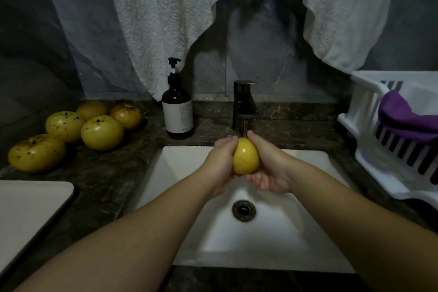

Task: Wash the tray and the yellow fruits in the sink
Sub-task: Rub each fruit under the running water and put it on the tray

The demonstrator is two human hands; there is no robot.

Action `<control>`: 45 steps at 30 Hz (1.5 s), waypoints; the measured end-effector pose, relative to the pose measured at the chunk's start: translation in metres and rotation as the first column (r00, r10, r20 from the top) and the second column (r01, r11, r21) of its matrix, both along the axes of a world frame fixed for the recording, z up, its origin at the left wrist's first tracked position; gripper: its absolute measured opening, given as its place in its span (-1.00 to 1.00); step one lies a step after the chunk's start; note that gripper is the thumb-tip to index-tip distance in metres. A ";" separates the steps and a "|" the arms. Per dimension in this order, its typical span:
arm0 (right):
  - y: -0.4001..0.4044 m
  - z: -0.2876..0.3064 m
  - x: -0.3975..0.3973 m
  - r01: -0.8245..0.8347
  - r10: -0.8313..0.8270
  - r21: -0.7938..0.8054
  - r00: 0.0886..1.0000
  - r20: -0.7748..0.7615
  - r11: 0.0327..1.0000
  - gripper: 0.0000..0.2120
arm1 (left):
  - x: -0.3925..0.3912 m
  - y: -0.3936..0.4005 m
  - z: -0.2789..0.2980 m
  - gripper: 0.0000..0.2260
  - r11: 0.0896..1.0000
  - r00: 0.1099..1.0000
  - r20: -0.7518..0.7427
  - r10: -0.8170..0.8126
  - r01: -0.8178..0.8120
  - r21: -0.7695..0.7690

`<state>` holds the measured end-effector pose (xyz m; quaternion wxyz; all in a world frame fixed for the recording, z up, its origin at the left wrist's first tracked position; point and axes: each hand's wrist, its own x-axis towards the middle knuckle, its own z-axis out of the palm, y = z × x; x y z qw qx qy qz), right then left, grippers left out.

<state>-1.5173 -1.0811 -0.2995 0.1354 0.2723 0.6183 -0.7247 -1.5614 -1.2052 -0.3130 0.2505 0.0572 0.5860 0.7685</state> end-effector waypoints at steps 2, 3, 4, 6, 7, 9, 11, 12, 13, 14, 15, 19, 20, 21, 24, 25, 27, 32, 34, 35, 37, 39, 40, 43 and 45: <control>0.000 -0.005 -0.004 0.036 -0.033 0.044 0.997 -0.071 0.998 -0.35 | -0.001 0.004 -0.004 -0.73 0.996 0.998 -0.060 -0.022 0.016 -0.087; 0.001 -0.008 -0.004 0.040 -0.031 0.081 0.993 -0.111 0.996 -0.37 | -0.001 0.004 -0.006 -0.68 0.989 0.997 -0.068 -0.044 0.034 -0.142; 0.001 -0.010 -0.005 0.038 -0.020 0.120 0.988 -0.152 0.992 -0.39 | -0.002 0.002 -0.005 -0.64 0.979 0.995 -0.064 -0.071 0.058 -0.193; 0.005 -0.015 -0.004 0.052 -0.001 0.186 0.964 -0.265 0.981 -0.48 | -0.004 -0.002 -0.004 -0.56 0.955 0.991 -0.021 -0.135 0.125 -0.271; 0.006 -0.016 -0.003 0.061 0.014 0.223 0.947 -0.321 0.973 -0.53 | -0.004 -0.004 -0.004 -0.53 0.944 0.987 -0.007 -0.163 0.153 -0.292; 0.007 -0.018 -0.002 0.062 0.041 0.262 0.928 -0.370 0.963 -0.55 | -0.005 -0.005 -0.006 -0.52 0.939 0.985 -0.042 -0.169 0.148 -0.310; 0.007 -0.021 -0.004 0.009 0.064 0.227 0.948 -0.311 0.974 -0.53 | -0.008 -0.003 -0.009 -0.54 0.949 0.983 -0.130 -0.130 0.085 -0.304; 0.005 -0.021 -0.004 -0.004 0.064 0.216 0.960 -0.271 0.976 -0.49 | -0.009 -0.002 -0.011 -0.53 0.953 0.979 -0.167 -0.117 0.063 -0.296; 0.004 -0.022 -0.006 0.004 0.054 0.229 0.967 -0.249 0.973 -0.46 | -0.009 -0.002 -0.012 -0.53 0.957 0.976 -0.186 -0.112 0.056 -0.284; 0.004 -0.022 -0.008 0.026 0.045 0.265 0.966 -0.256 0.964 -0.46 | -0.009 -0.001 -0.011 -0.52 0.961 0.977 -0.178 -0.117 0.067 -0.268; 0.004 -0.023 -0.009 0.055 0.041 0.312 0.955 -0.292 0.948 -0.49 | -0.007 0.000 -0.010 -0.52 0.963 0.981 -0.146 -0.131 0.091 -0.254; 0.006 -0.024 -0.007 0.115 0.103 0.465 0.903 -0.418 0.878 -0.64 | -0.006 -0.002 -0.005 -0.52 0.961 0.984 -0.078 -0.162 0.140 -0.237; 0.006 -0.025 -0.007 0.102 0.091 0.453 0.918 -0.386 0.886 -0.61 | -0.007 -0.002 -0.006 -0.52 0.961 0.983 -0.104 -0.149 0.119 -0.248; 0.006 -0.026 -0.008 0.091 0.051 0.394 0.941 -0.336 0.915 -0.55 | -0.009 -0.001 -0.009 -0.52 0.958 0.979 -0.150 -0.138 0.094 -0.270; 0.004 -0.026 -0.010 0.084 0.000 0.291 0.961 -0.278 0.953 -0.45 | -0.010 0.001 -0.013 -0.51 0.955 0.967 -0.223 -0.125 0.056 -0.291; 0.004 -0.027 -0.011 0.097 0.022 0.348 0.946 -0.322 0.932 -0.50 | -0.009 0.000 -0.012 -0.51 0.958 0.974 -0.183 -0.132 0.078 -0.275; 0.005 -0.026 -0.009 0.135 0.088 0.465 0.900 -0.427 0.875 -0.69 | -0.009 -0.002 -0.007 -0.49 0.959 0.981 -0.107 -0.162 0.131 -0.251; 0.003 -0.026 -0.009 0.092 0.007 0.333 0.958 -0.285 0.938 -0.47 | -0.012 -0.002 -0.013 -0.58 0.966 0.974 -0.196 -0.117 0.066 -0.250; 0.006 -0.028 -0.012 0.094 0.026 0.375 0.952 -0.304 0.922 -0.45 | -0.012 -0.001 -0.014 -0.57 0.963 0.977 -0.158 -0.143 0.100 -0.250; 0.006 -0.028 -0.012 0.115 0.046 0.425 0.936 -0.349 0.898 -0.52 | -0.011 -0.002 -0.013 -0.56 0.964 0.982 -0.106 -0.158 0.130 -0.233; 0.005 -0.027 -0.011 0.148 0.061 0.434 0.900 -0.432 0.889 -0.58 | -0.009 -0.003 -0.009 -0.58 0.972 0.986 -0.045 -0.162 0.151 -0.182; 0.003 -0.026 -0.011 0.135 0.015 0.342 0.915 -0.403 0.930 -0.49 | -0.010 -0.003 -0.009 -0.63 0.977 0.986 -0.094 -0.135 0.117 -0.176; 0.003 -0.025 -0.011 0.127 -0.020 0.275 0.933 -0.361 0.953 -0.47 | -0.009 -0.002 -0.010 -0.64 0.979 0.984 -0.130 -0.123 0.098 -0.181; 0.006 -0.025 -0.010 0.126 -0.014 0.285 0.931 -0.365 0.950 -0.56 | -0.009 0.000 -0.010 -0.63 0.977 0.983 -0.134 -0.126 0.099 -0.190; 0.007 -0.024 -0.008 0.158 0.044 0.407 0.895 -0.445 0.900 -0.66 | -0.009 -0.002 -0.008 -0.56 0.968 0.982 -0.084 -0.168 0.148 -0.202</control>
